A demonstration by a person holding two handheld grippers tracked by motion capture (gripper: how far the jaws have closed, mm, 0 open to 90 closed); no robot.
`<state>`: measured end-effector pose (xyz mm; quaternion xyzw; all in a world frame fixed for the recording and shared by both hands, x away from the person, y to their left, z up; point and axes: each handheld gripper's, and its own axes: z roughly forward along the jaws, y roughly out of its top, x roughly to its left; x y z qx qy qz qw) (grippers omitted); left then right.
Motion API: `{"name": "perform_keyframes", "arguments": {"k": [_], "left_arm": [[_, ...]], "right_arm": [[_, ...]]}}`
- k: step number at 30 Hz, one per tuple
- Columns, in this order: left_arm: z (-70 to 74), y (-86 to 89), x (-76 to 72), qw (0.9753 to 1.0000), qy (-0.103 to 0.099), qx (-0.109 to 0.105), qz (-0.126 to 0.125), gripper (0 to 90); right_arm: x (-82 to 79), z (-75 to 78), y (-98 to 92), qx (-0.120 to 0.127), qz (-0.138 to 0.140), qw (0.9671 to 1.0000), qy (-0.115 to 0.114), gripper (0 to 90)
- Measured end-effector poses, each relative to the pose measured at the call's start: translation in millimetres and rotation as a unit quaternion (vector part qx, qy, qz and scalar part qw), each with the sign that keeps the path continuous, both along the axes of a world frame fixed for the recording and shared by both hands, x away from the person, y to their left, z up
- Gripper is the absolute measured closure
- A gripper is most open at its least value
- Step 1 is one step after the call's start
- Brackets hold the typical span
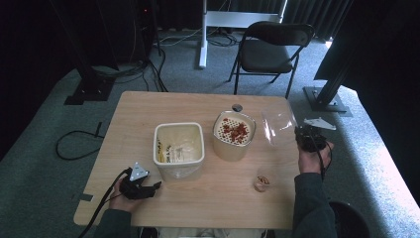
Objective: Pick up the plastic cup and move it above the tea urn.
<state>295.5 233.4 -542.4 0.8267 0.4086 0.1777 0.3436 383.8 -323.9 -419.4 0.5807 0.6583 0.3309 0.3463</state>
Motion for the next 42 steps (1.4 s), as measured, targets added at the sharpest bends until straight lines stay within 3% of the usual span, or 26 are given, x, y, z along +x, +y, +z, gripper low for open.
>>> {"name": "perform_keyframes", "arguments": {"k": [6,12,22,25,29,36,40,42], "left_arm": [[0.0,0.0,0.0,1.0000,0.000,0.000,0.000,33.3],[0.0,-0.1,-0.1,1.0000,0.000,0.000,0.000,33.4],[-0.1,-0.4,-0.1,1.0000,-0.001,-0.001,0.002,33.3],[-0.1,-0.4,-0.1,1.0000,0.000,-0.002,0.002,33.3],[-0.1,-0.3,-0.2,1.0000,-0.001,-0.002,0.002,33.3],[0.1,-0.2,-0.2,1.0000,0.000,-0.001,0.001,33.3],[0.1,-0.2,-0.2,1.0000,0.001,-0.001,0.001,33.3],[-0.1,-0.3,-0.2,1.0000,0.000,-0.001,0.002,33.3]], "right_arm": [[-6.7,24.6,3.5,0.002,0.007,0.9997,-0.023,86.7],[-18.0,53.1,19.4,0.003,0.040,0.9982,-0.045,86.7],[-29.2,73.2,58.8,0.000,0.112,0.9922,-0.055,86.6],[-29.6,74.1,75.9,-0.011,0.142,0.9886,-0.049,86.6],[-29.2,74.8,90.2,-0.003,0.170,0.9844,-0.045,86.6],[-30.7,77.2,124.1,0.018,0.237,0.9707,-0.033,86.5],[-31.7,77.4,142.9,0.025,0.273,0.9614,-0.028,86.5],[-31.7,77.5,146.2,0.026,0.279,0.9597,-0.027,86.5]]}}
